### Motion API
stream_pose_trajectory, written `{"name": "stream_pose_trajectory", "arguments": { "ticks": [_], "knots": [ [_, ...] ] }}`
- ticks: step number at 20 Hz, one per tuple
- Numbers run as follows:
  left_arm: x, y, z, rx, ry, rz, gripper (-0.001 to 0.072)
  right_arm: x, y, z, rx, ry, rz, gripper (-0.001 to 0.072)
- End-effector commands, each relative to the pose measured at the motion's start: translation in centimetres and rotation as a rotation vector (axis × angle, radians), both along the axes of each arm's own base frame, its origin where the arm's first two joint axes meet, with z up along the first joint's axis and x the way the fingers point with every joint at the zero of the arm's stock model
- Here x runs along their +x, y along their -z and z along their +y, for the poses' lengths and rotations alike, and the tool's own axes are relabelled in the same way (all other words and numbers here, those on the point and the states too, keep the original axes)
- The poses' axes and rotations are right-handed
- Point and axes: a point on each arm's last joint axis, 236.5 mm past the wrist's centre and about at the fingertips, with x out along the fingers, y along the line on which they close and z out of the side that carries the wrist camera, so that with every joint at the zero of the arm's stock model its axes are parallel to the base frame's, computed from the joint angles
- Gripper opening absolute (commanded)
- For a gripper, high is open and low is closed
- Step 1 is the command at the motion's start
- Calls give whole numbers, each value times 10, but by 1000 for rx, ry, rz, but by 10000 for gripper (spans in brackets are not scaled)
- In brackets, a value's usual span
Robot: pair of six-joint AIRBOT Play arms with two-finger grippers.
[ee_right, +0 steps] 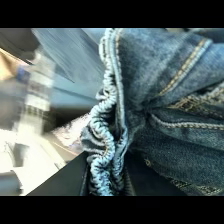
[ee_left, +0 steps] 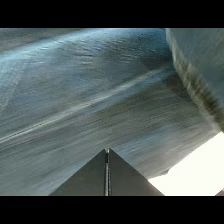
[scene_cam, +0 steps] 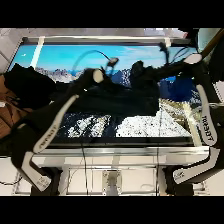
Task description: Fold the clothes and pants, and hang the long-sleeved shirts on hangers.
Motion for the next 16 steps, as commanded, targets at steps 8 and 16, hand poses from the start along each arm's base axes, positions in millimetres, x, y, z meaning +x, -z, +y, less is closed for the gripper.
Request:
{"name": "stream_pose_trajectory", "arguments": {
  "ticks": [8,16],
  "knots": [
    [6,-90,86,52,-102,-127,15,-29,89,150,-133,-122,-10,545],
    [-7,-120,91,31,-98,-163,15,-10,5,-38,-431,-121,-41,512]
  ]
}}
